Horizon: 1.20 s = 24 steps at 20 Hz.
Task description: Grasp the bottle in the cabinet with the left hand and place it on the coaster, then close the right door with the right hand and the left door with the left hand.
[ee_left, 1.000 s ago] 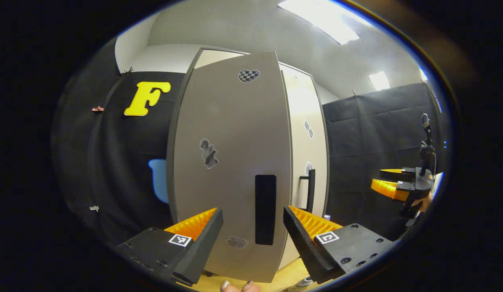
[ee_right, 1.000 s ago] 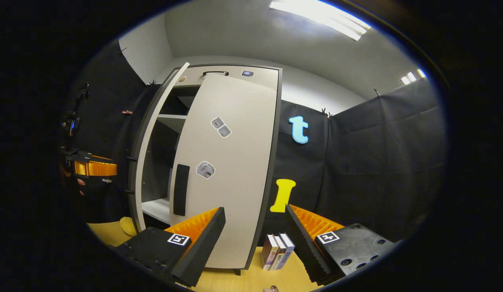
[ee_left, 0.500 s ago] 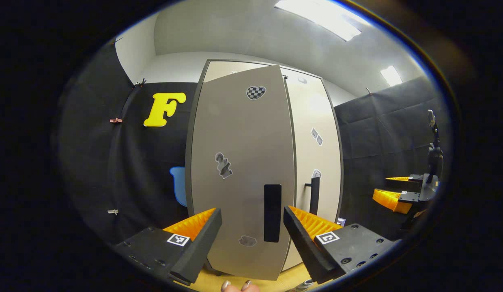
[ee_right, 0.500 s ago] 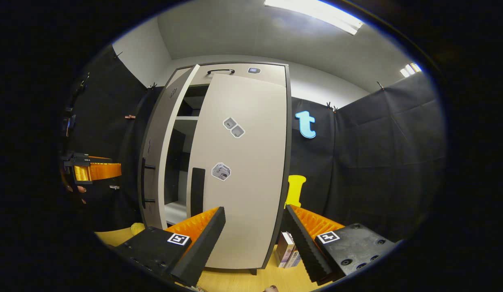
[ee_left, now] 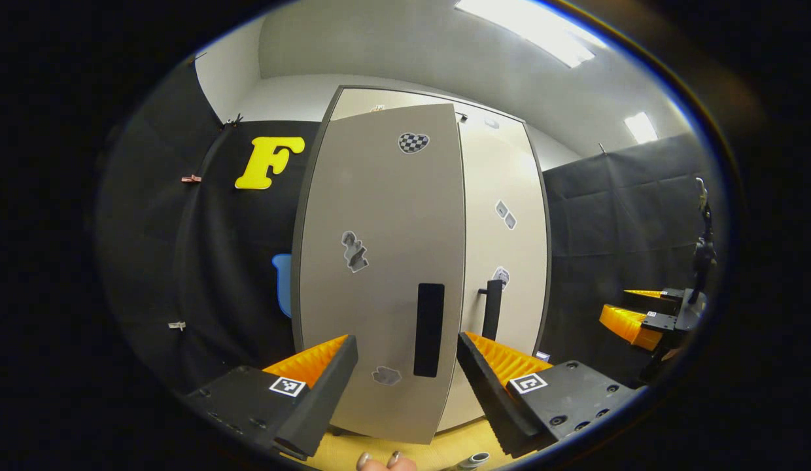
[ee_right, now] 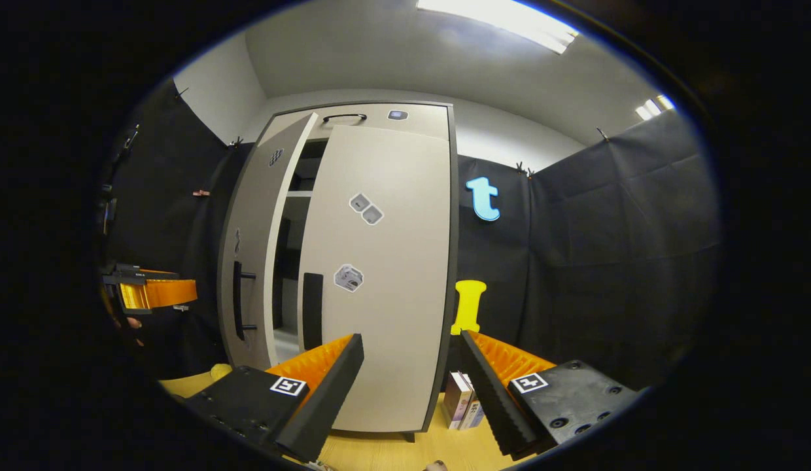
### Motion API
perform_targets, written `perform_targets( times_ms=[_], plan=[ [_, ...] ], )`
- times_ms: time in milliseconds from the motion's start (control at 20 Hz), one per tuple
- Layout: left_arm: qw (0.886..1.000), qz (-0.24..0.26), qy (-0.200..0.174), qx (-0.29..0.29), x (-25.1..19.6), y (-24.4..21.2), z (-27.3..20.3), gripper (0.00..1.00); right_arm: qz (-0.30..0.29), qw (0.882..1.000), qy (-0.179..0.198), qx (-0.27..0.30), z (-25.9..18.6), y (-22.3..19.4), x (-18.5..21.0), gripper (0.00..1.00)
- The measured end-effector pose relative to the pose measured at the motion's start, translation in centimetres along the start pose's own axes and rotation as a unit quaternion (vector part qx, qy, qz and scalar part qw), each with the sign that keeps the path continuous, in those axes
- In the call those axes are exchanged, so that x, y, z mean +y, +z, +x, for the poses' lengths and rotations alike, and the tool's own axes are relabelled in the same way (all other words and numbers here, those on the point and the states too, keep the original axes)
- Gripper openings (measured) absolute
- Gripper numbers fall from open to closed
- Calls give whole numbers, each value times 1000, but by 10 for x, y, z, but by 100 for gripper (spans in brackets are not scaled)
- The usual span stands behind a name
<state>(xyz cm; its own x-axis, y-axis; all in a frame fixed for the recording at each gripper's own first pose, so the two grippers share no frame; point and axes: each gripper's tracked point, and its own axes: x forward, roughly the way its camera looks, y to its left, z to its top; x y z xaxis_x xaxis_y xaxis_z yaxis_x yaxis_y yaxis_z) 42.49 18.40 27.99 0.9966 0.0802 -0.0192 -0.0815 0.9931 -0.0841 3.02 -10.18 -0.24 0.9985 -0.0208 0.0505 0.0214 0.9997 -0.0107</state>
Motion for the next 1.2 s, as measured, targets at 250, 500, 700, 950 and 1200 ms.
perform_targets(
  times_ms=[250, 500, 700, 950, 1200],
  plan=[
    [1000, 16, -2, 0, -4, -3, -1, 97, -18, 1000, 8, 3, 0, -3, 6, 98],
    [1000, 20, -2, 1, -4, -4, -2, 97, -24, 1000, 14, -5, 1, 1, 10, 97],
    [1000, 23, 5, 4, 4, -6, -5, 97, -18, 1000, 17, -6, 2, 2, 10, 97],
    [1000, 21, 10, 9, 6, -10, -4, 97, -17, 1000, 15, -5, 4, 1, 8, 97],
    [999, 30, 10, 10, 4, -11, -3, 97, -15, 1000, 18, -2, 6, -1, 10, 97]
  ],
)
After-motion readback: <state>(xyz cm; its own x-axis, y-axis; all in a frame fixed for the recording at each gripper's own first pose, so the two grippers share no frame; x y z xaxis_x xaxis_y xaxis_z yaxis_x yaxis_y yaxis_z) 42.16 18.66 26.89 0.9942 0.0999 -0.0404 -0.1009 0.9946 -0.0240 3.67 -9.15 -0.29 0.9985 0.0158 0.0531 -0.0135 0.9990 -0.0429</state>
